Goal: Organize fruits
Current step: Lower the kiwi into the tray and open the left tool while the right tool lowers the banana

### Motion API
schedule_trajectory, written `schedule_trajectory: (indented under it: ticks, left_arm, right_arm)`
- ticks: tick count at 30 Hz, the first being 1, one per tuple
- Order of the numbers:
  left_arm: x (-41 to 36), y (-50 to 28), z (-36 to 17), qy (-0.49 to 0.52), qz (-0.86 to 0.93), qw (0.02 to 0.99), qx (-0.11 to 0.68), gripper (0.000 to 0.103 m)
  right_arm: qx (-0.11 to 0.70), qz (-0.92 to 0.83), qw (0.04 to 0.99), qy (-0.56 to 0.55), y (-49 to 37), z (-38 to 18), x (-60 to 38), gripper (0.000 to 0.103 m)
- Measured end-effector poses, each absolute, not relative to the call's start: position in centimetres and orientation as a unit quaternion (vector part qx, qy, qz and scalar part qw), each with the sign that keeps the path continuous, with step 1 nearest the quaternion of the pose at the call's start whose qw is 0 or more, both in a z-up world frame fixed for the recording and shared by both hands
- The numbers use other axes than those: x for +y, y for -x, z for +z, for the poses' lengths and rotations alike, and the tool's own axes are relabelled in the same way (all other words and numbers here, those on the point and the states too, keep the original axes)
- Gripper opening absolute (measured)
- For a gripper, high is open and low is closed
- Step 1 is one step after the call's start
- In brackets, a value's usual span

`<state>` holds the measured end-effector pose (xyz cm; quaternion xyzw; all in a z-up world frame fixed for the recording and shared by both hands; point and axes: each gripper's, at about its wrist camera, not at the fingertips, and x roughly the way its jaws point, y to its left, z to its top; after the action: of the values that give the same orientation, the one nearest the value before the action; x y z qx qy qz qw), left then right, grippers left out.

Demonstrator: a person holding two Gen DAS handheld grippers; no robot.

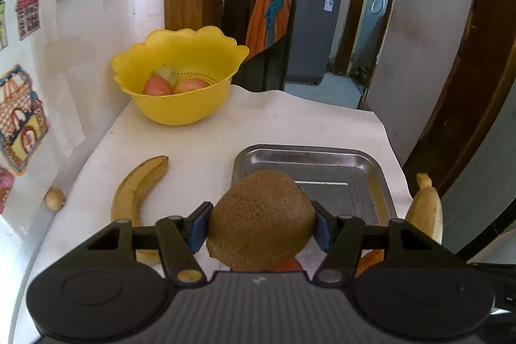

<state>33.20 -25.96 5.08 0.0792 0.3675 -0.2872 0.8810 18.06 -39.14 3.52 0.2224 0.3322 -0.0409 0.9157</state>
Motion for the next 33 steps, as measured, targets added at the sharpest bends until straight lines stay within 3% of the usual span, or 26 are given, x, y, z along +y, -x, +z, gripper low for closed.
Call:
schedule_trajectory:
  ticks: [15, 33]
  left_arm:
    - [-27.4, -36.2, 2.7, -0.042, -0.269, 0.868, 0.416, 0.067]
    - [-28.0, -37.9, 1.6, -0.039, -0.258, 0.860, 0.438, 0.067]
  right_arm:
    - [0.321, -0.068, 0.917, -0.225, -19.6, 2.4, -39.6, 0.039]
    - [0.336, -0.085, 0.930, -0.122, -21.3, 2.4, -38.0, 0.039]
